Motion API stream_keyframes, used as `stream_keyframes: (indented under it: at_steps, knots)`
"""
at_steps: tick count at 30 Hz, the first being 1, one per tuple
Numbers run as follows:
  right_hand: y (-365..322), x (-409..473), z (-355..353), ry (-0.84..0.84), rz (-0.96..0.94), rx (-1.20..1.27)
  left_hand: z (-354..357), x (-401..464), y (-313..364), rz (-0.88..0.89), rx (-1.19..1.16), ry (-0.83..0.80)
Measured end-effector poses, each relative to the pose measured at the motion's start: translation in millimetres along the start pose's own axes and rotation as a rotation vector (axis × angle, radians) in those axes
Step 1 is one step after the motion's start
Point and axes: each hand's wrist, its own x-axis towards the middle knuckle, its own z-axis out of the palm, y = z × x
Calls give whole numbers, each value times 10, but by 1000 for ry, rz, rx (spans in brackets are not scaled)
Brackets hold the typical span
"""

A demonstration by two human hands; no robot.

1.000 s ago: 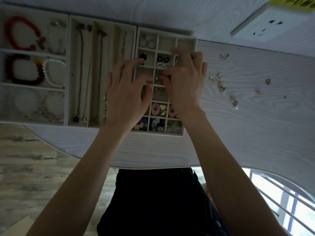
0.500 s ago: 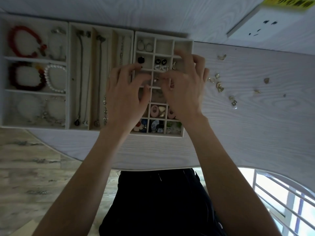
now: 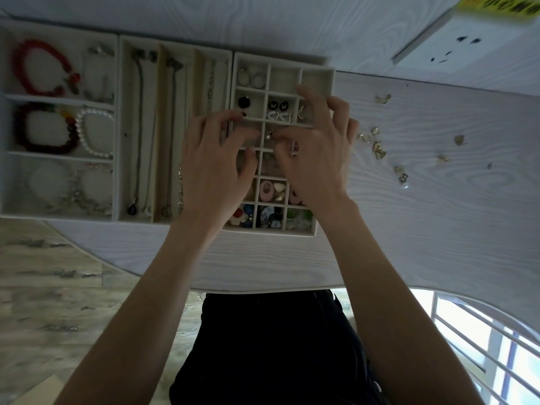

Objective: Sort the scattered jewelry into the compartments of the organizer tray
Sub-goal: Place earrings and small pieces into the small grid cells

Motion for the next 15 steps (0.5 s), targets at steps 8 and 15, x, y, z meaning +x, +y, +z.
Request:
stream_keyframes:
  at_steps: [8,15]
  knots:
    - [2,-27,-13,-6,-38,15,-7,22,10,19,15,-6]
    - [62,-40,-39,26,-47,7,-11,11,24,19,24,-14]
